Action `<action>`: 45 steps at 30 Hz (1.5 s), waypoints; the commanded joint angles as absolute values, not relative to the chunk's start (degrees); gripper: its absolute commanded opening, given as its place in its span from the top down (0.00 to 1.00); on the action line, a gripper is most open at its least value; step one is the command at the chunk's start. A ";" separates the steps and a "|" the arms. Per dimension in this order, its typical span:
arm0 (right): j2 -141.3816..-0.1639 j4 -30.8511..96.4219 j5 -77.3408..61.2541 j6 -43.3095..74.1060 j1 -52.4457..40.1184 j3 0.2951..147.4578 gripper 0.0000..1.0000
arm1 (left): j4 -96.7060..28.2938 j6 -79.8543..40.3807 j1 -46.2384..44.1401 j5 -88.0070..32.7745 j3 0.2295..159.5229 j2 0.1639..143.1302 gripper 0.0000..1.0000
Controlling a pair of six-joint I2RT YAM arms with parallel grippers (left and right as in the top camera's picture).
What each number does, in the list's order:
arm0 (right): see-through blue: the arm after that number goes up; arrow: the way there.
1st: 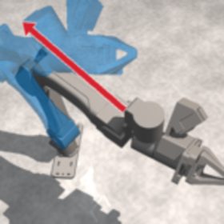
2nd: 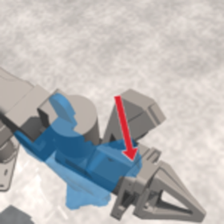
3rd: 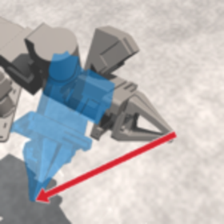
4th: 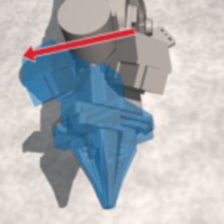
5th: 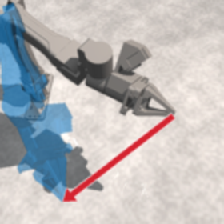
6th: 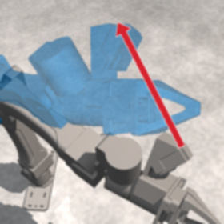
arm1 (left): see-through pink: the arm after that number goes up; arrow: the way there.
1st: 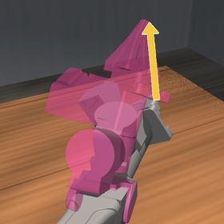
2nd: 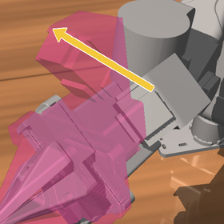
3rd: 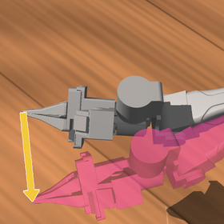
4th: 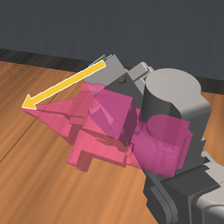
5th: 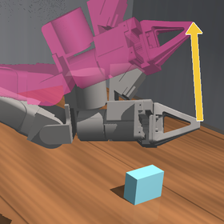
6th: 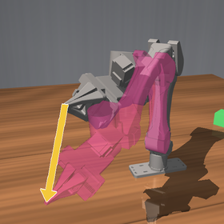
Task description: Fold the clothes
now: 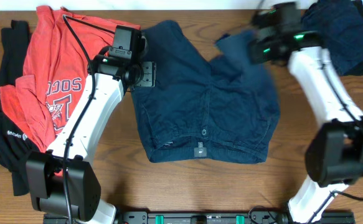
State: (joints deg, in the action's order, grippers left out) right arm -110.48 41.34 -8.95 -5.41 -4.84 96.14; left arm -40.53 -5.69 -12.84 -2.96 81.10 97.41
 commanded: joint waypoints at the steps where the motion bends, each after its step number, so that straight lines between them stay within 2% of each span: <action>1: -110.19 41.78 -5.32 -4.75 0.47 96.73 0.99 | -40.71 -4.97 -12.49 -2.31 80.68 98.13 0.32; 2: -110.45 41.71 -5.34 -4.75 1.78 96.73 0.90 | -40.82 -4.97 -12.49 -2.31 80.68 98.15 0.32; 3: -110.65 41.78 -5.39 -4.73 3.22 96.73 0.69 | -40.86 -4.97 -12.49 -2.31 80.68 98.21 0.32; 4: -110.74 41.98 -5.39 -4.75 4.43 96.73 0.37 | -40.88 -4.97 -12.49 -2.31 80.68 98.41 0.32; 5: -110.74 42.30 -5.41 -4.75 5.41 96.73 0.18 | -40.93 -4.97 -12.49 -2.33 80.68 98.63 0.32; 7: -110.21 42.98 -6.39 -4.78 6.79 96.77 0.08 | -41.30 -4.97 -12.49 -2.33 80.68 99.29 0.32; 11: -107.96 43.97 -11.88 -4.80 7.66 96.86 0.08 | -43.09 -4.97 -12.49 -2.35 80.68 100.86 0.33; 15: -105.27 45.98 -16.10 -4.82 6.07 96.86 0.13 | -46.46 -5.41 -12.49 -5.72 80.68 103.42 0.36; 21: -105.14 48.31 -14.76 -5.85 1.48 96.82 0.12 | -52.66 -6.26 -12.86 -12.10 80.68 108.81 0.38; 30: -105.14 48.60 -13.30 -5.87 0.14 96.79 0.11 | -57.21 -6.22 -13.47 -12.23 80.68 116.97 0.38; 34: -105.14 48.66 -13.32 -5.87 0.14 96.73 0.11 | -55.96 -5.43 -13.47 -12.14 80.68 118.98 0.39; 37: -105.14 48.62 -13.34 -5.85 -0.10 96.73 0.11 | -53.52 -4.69 -13.47 -8.16 80.68 120.68 0.47; 41: -105.14 48.73 -13.32 -5.85 -0.60 96.68 0.12 | -46.54 -2.83 -13.45 -0.56 80.68 123.37 0.51; 45: -105.14 49.32 -13.32 -5.85 -0.84 96.64 0.12 | -38.63 1.37 -13.45 1.15 80.68 126.08 0.52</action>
State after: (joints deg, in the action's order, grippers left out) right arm -106.00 48.99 -13.45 -5.23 -0.21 96.57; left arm -43.13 -3.09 -13.76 -3.22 81.54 119.57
